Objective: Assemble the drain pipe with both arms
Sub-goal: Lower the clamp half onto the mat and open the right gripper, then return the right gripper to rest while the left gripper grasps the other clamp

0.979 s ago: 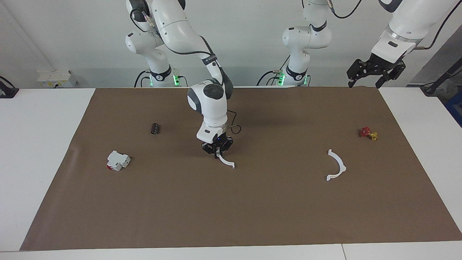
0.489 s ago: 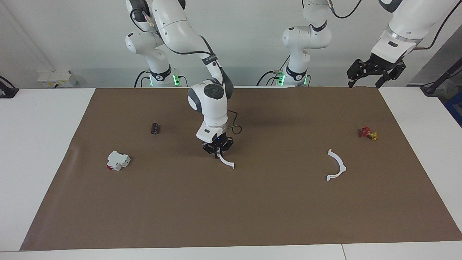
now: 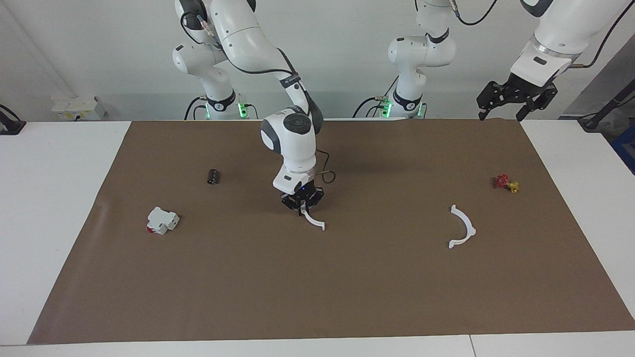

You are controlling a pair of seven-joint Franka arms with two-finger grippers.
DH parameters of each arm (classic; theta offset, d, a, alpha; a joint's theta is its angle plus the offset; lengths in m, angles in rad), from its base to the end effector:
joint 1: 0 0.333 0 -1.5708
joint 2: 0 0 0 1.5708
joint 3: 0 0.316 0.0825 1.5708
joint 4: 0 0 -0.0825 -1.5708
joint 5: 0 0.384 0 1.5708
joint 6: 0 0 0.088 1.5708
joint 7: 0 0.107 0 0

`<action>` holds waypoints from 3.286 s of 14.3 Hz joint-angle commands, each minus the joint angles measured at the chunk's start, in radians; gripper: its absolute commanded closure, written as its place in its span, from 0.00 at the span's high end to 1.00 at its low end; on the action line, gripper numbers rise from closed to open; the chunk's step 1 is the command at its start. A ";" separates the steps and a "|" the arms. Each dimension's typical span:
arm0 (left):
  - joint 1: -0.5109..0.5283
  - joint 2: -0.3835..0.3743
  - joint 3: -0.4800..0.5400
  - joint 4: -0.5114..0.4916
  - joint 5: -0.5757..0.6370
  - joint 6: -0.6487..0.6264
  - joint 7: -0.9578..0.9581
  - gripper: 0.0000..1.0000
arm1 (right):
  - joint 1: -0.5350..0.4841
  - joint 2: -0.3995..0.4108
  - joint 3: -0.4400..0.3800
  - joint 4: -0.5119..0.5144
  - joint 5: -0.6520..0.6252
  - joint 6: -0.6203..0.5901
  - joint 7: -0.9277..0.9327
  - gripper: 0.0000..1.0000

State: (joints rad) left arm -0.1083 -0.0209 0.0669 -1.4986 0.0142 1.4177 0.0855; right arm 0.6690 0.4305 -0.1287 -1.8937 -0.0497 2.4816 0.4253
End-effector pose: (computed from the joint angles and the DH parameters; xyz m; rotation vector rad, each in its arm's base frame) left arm 0.5316 -0.0199 0.6564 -3.1227 0.1958 0.0944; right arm 0.5521 0.3377 0.2934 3.1157 0.2620 0.2848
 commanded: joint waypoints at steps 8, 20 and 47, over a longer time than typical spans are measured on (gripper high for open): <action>0.009 -0.027 -0.006 -0.029 0.007 0.000 -0.010 1.00 | 0.003 -0.006 -0.002 -0.021 -0.024 0.033 0.032 0.99; 0.022 -0.048 -0.006 -0.132 0.006 0.159 0.002 0.91 | -0.169 -0.200 -0.011 0.002 -0.022 -0.122 -0.020 0.99; 0.096 0.417 -0.006 -0.341 -0.166 0.955 0.243 0.71 | -0.572 -0.458 -0.002 0.260 0.074 -0.919 -0.341 1.00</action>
State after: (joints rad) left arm -0.0253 0.3844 0.0681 -1.8427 -0.1319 2.3466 0.2911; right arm 0.0952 -0.0343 -0.1413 -1.6480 0.0195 1.5513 0.0999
